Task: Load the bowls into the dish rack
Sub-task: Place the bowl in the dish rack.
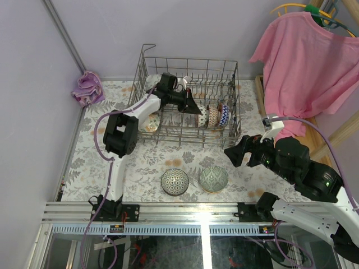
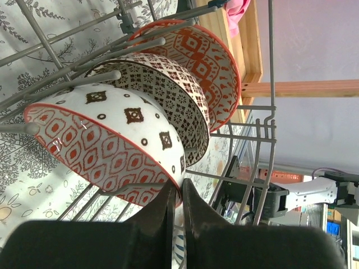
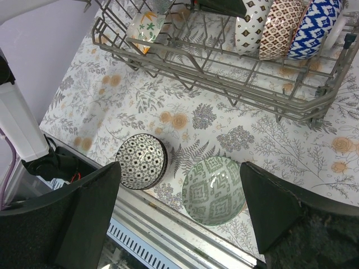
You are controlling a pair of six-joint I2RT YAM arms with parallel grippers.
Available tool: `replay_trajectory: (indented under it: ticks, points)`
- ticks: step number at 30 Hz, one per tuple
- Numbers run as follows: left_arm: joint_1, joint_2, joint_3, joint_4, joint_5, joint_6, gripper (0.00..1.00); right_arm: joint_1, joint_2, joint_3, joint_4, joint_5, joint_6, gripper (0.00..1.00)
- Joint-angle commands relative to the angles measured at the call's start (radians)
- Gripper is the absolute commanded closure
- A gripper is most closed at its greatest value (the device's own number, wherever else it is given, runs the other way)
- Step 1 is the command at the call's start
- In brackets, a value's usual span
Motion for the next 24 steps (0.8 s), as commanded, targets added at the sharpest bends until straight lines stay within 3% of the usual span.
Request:
replay_trajectory:
  ticks: [1,15,20,24]
  points:
    - [0.035,0.011,0.042,-0.123,0.114,0.027,0.97,0.002,-0.004,0.004,0.043,-0.018,0.008,0.06]
    - [0.058,0.043,0.122,-0.239,0.191,0.121,0.95,0.001,0.021,0.003,0.054,-0.031,0.011,0.06]
    - [0.056,0.049,0.115,-0.235,0.147,0.081,0.67,0.001,0.029,0.003,0.062,-0.036,0.008,0.06]
    - [0.054,-0.001,0.001,-0.077,0.107,-0.048,0.64,0.002,0.03,-0.004,0.071,-0.044,0.008,0.06]
